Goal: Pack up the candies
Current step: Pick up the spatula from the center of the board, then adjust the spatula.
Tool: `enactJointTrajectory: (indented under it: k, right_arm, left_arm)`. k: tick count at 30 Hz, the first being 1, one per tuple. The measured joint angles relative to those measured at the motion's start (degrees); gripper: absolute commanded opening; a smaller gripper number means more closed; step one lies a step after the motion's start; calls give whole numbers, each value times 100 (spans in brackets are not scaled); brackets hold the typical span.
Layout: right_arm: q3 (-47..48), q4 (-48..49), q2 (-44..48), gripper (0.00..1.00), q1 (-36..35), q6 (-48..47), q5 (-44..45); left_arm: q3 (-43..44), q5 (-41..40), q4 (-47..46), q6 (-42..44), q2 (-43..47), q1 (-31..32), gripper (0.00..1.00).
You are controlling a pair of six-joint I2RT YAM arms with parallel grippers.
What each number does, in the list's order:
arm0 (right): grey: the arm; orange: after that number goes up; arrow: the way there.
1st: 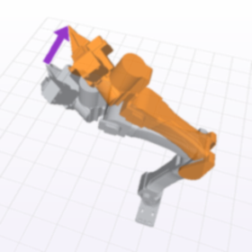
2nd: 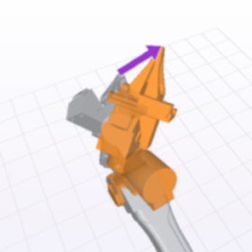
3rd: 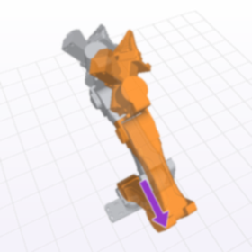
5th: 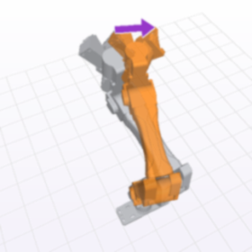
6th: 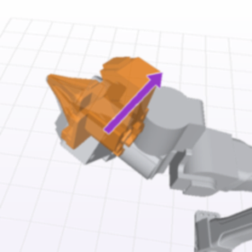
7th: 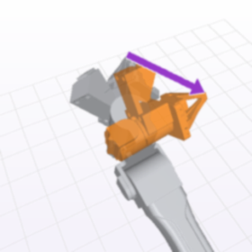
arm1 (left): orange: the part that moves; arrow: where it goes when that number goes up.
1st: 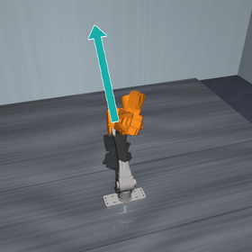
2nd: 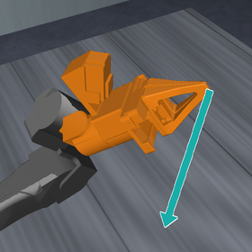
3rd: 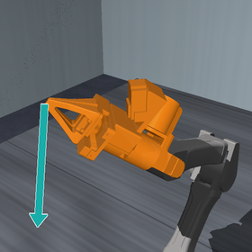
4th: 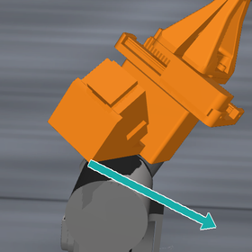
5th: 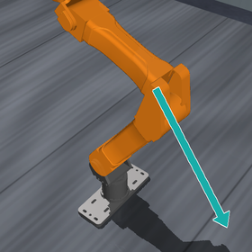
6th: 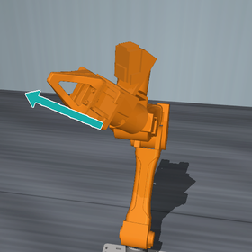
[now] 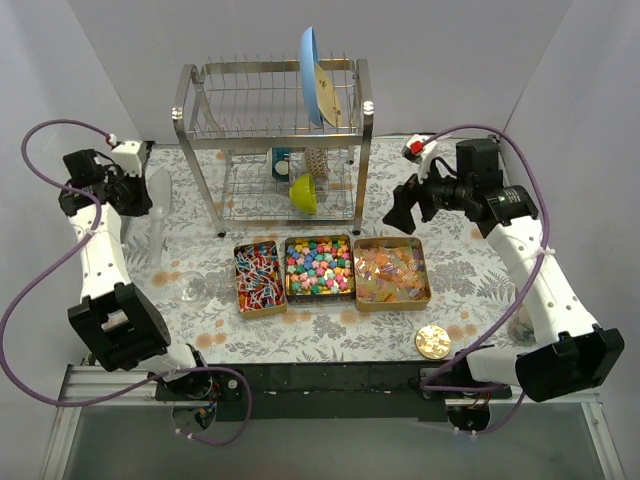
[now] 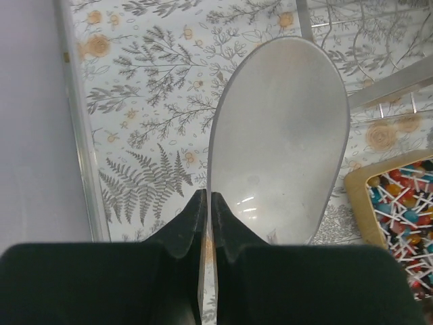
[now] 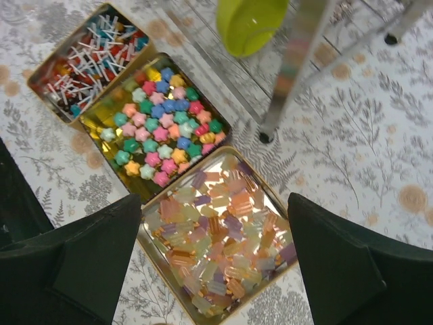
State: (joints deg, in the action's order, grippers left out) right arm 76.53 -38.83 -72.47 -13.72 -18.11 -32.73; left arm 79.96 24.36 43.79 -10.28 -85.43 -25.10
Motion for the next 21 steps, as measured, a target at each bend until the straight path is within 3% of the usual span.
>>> enactJointTrajectory:
  k: [8,12,16,21]
  right_arm:
    - [605,258,48,92,-1257,-109,304]
    - [802,702,87,90,-2249,-468,916]
    - [533,1862,319,93,-3665,-1165,2083]
    - [-872,3976,680,96,-5115,-2350,3412]
  left_arm:
    - [92,-260,693,-1875,789,-629,0]
    - [37,164,804,-2855,1161,-623,0]
    - [-225,474,557,-4009,1801,-501,0]
    - [-487,293,411,-5270,2514,-391,0]
